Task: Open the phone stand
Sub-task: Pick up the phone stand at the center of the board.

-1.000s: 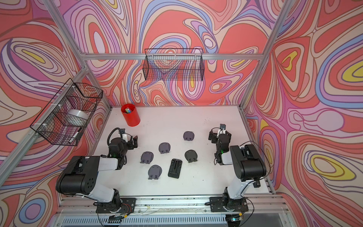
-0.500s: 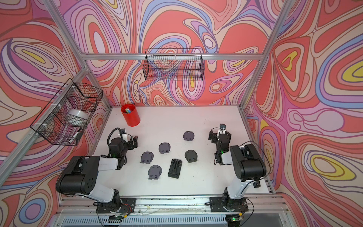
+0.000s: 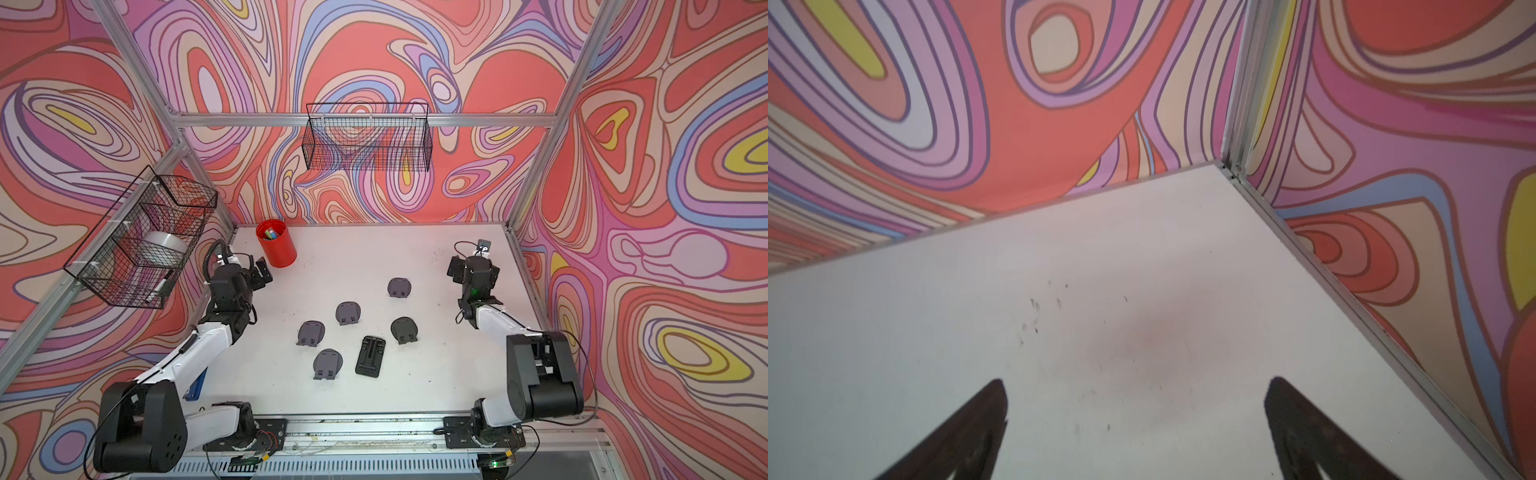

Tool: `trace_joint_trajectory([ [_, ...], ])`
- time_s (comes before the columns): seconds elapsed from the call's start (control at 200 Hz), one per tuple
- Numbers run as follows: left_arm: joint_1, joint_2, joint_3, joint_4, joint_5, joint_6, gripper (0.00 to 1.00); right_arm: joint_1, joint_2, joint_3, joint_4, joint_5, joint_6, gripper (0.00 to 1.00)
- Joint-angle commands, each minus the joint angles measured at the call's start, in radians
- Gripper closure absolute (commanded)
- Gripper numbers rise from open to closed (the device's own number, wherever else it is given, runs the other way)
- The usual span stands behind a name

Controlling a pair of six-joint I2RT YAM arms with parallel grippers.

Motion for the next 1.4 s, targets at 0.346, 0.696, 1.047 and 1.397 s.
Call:
trace_joint_trajectory([
  [0.346,-0.038,-0.004,0.215,-0.621,0.18,-0.164,0.0,0.347,0.062,0.505,-1.246,-0.025,0.245,0.02],
  [0.696,-0.121,-0.072,0.22,-0.701,0.204,-0.181,0.0,0.506,0.165,0.428,-1.242,-0.166,0.26,0.09],
  [1.047,-0.126,-0.105,0.2,-0.715,0.218,-0.198,0.0,0.543,0.303,0.43,-1.174,-0.236,0.223,0.17],
  [1.397,-0.127,-0.109,0.201,-0.72,0.224,-0.197,0.0,0.546,0.403,0.425,-1.117,-0.228,0.215,0.12],
])
